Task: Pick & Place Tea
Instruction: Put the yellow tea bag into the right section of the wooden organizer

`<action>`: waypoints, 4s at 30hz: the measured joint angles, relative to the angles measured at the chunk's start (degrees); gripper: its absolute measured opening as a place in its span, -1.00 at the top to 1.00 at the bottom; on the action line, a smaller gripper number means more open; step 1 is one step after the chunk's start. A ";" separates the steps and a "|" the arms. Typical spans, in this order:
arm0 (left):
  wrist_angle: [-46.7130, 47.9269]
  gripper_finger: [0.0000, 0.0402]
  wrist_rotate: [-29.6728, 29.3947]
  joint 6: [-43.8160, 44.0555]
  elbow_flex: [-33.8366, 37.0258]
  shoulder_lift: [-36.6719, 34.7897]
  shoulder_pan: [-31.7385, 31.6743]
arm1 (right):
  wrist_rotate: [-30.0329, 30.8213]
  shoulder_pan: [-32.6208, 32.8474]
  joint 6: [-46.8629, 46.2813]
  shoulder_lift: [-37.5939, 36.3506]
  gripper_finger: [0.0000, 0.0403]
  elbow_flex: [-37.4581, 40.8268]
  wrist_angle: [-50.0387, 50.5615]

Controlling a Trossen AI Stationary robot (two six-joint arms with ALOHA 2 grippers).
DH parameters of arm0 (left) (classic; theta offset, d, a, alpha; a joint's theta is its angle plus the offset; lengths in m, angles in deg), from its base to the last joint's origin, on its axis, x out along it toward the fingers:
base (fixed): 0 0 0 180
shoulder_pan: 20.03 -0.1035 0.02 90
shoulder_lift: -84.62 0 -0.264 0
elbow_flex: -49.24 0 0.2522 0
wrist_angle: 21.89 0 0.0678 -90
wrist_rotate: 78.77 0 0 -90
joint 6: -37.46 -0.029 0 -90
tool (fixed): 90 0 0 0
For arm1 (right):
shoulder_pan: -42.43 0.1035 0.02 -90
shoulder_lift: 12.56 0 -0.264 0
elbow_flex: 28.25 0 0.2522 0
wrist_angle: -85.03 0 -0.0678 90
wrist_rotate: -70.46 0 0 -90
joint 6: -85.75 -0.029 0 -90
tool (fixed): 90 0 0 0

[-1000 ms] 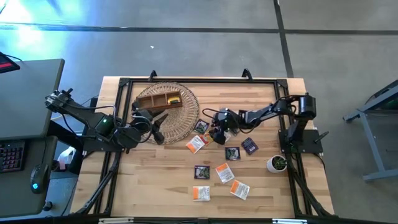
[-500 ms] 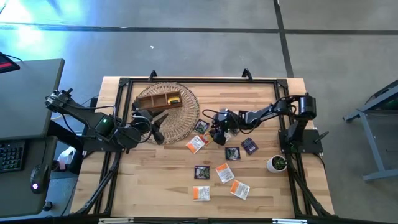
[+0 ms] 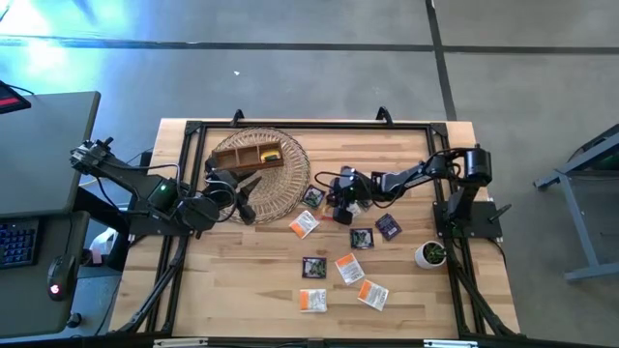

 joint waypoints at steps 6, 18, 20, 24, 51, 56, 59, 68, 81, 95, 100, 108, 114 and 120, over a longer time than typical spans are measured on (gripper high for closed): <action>-0.02 0.52 0.00 -0.94 0.00 0.00 0.00 | -3.58 -0.15 -0.06 -0.20 0.96 -0.12 -2.43; -0.02 0.52 0.13 -1.07 0.00 0.00 0.00 | -5.11 -0.13 5.93 -0.24 0.46 -0.12 -0.72; -0.01 0.52 0.13 -1.07 0.00 0.00 0.00 | -5.11 -0.15 6.21 -0.28 0.36 -0.13 -1.01; -0.02 0.52 0.24 -1.07 0.00 0.00 0.00 | -5.13 -0.13 4.31 -0.28 0.20 -0.13 -0.33; -0.05 0.52 0.35 -1.05 0.00 0.00 0.00 | 1.04 0.13 2.19 2.94 0.14 -0.24 5.42; -0.04 0.52 0.37 -1.05 0.00 0.00 -0.01 | 0.48 0.20 2.94 4.62 0.44 -0.35 3.96; -0.04 0.52 0.37 -1.05 0.00 0.00 0.00 | 0.86 0.22 4.13 4.70 0.70 -0.29 2.96; -0.04 0.52 0.42 -1.05 0.00 0.00 0.00 | 0.97 0.37 6.52 2.57 0.92 -0.04 1.97; -0.06 0.52 -0.13 -2.51 0.00 0.00 -0.02 | 18.19 5.86 40.70 -9.16 0.97 0.11 -13.38; -0.29 0.52 -2.56 -3.02 -0.02 0.00 -0.02 | 28.59 1.42 58.73 12.70 0.99 -24.53 -26.57; -0.05 0.52 -2.14 -4.03 -0.02 0.00 0.00 | 30.29 -0.29 58.10 18.89 0.99 -38.46 -15.58; 1.19 0.52 -1.40 -3.95 -0.02 0.04 0.00 | 25.37 -2.47 64.81 28.91 0.99 -49.99 -13.66; 1.23 0.52 -1.01 -3.91 -0.02 0.04 0.00 | 25.11 -3.82 66.32 33.11 0.95 -53.91 -10.60; 1.23 0.52 -1.02 -3.91 -0.02 0.04 0.00 | 24.68 -3.91 64.25 32.92 0.89 -54.16 -8.82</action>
